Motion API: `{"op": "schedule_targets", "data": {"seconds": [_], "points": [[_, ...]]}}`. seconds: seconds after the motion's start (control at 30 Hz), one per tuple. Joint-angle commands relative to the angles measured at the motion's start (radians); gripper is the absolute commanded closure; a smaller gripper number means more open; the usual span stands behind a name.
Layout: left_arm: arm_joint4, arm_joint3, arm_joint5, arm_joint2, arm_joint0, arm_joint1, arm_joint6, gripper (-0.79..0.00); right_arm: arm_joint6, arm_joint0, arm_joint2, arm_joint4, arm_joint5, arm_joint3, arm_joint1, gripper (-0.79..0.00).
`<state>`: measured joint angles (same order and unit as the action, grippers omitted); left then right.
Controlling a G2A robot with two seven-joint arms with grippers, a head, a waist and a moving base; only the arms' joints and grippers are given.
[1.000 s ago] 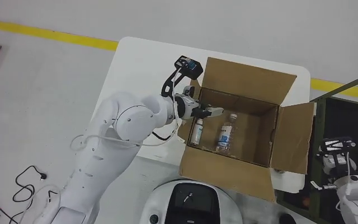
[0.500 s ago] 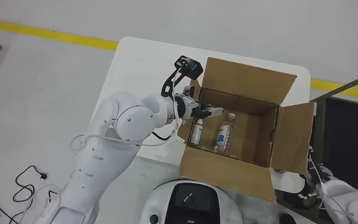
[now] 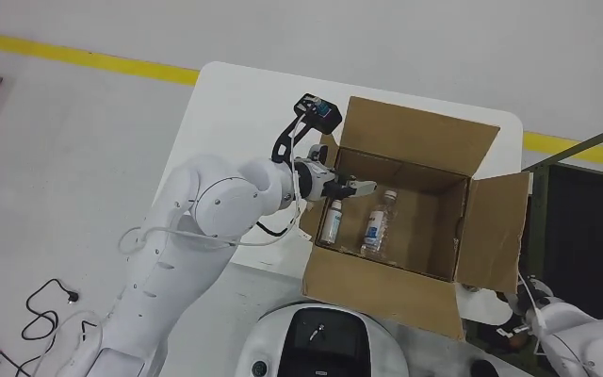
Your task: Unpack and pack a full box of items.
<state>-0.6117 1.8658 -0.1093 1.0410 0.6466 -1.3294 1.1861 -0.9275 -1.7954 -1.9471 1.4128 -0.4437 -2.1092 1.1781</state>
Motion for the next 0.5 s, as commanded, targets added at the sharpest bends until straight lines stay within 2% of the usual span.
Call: {"op": "schedule_targets", "data": {"seconds": [0.0,0.1,0.27,0.3,0.4,0.43,0.47], "points": [[0.0,0.0,0.0,0.0,0.0,0.0,0.0,-0.785,-0.026,-0.003,0.004,-0.018,-0.006,-0.007,-0.001,0.0],[0.0,0.0,0.0,0.0,0.0,0.0,0.0,-0.785,-0.062,0.002,0.004,-0.089,-0.023,0.001,-0.002,0.0],[0.0,0.0,0.0,0.0,0.0,0.0,0.0,-0.785,-0.082,0.028,0.022,-0.08,-0.026,0.033,-0.007,-0.015],[0.0,0.0,0.0,0.0,0.0,0.0,0.0,-0.785,-0.084,0.033,0.026,-0.077,-0.026,0.037,-0.008,-0.071],[0.0,0.0,0.0,0.0,0.0,0.0,0.0,-0.785,-0.087,0.044,0.04,-0.069,-0.026,0.045,-0.011,-0.089],[0.0,0.0,0.0,0.0,0.0,0.0,0.0,-0.785,-0.089,0.047,0.045,-0.067,-0.025,0.048,-0.012,-0.132],[0.0,0.0,0.0,0.0,0.0,0.0,0.0,-0.785,-0.091,0.05,0.049,-0.064,-0.023,0.052,-0.012,-0.219]]}}
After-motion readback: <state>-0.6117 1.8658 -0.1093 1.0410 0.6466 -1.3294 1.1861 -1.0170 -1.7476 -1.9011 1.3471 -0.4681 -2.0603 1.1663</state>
